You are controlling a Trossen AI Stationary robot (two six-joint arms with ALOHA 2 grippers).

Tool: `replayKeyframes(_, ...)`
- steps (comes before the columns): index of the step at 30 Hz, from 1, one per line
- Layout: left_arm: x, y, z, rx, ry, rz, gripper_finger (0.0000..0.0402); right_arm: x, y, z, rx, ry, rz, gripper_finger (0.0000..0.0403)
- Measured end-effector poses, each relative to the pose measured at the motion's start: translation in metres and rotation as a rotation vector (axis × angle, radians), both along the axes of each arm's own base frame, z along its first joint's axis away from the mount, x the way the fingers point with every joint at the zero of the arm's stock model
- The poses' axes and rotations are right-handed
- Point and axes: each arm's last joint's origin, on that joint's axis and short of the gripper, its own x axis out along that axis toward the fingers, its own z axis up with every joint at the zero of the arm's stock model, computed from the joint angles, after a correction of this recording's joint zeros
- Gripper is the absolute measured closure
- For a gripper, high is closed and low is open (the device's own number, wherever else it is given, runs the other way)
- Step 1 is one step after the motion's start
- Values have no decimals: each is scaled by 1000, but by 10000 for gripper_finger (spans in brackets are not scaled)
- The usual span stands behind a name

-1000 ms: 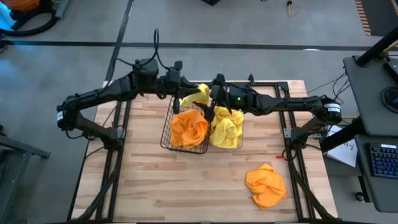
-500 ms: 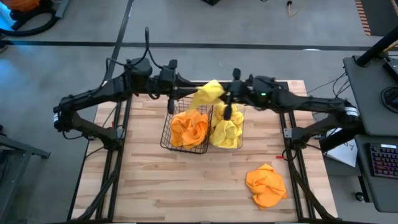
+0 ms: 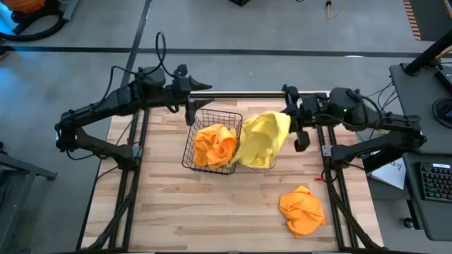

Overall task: Sort microfiber towel by color & place in baskets
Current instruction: Put the yellow microfiber towel into the transparent bin

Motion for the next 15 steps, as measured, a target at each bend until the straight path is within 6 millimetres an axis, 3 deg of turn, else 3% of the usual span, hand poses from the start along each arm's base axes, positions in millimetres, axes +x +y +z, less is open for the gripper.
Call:
replayKeyframes(4,-1,0,-6,-29,57,2,212,8,2,-17,5,75,-60,394)
replayKeyframes(12,-3,-1,-9,-63,91,8,212,14,-9,-75,-14,304,-496,394)
replayKeyframes(15,-3,-1,-10,-68,95,9,212,18,-12,-101,-11,339,-586,394)
